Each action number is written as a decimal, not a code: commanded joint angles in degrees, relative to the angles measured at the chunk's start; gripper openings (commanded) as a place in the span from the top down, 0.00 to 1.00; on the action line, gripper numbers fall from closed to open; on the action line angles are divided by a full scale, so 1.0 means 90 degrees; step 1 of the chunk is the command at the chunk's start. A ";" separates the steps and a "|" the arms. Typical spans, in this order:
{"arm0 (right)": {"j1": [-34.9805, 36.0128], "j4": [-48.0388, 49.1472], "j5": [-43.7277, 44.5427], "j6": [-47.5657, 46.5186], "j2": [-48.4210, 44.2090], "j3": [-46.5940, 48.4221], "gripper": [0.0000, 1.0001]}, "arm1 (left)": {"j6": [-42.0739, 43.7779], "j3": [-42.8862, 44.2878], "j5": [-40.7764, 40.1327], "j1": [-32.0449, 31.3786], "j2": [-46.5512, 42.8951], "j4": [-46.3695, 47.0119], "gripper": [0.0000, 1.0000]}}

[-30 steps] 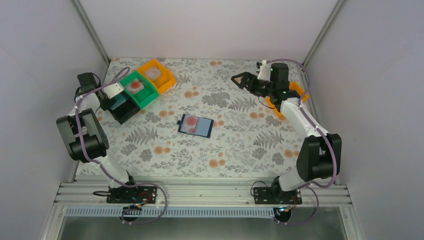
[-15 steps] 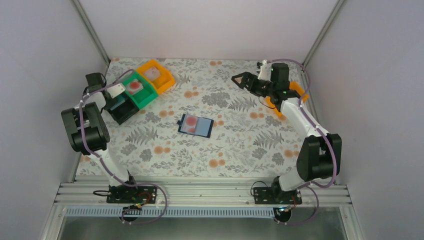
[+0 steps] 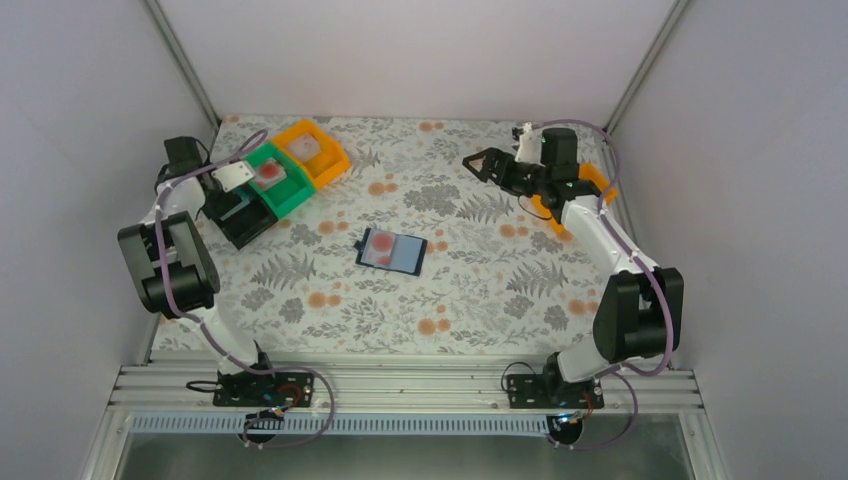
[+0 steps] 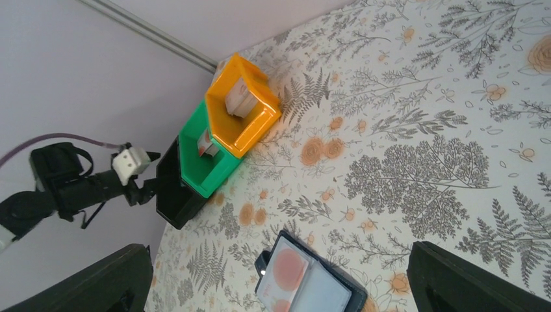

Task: Take the credit cards out of the card holder

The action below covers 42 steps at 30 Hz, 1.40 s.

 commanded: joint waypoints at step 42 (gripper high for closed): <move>0.2999 0.0022 0.1033 0.0384 0.3854 0.0874 0.52 | -0.5708 -0.1711 0.5468 -0.2957 0.0565 -0.0652 0.29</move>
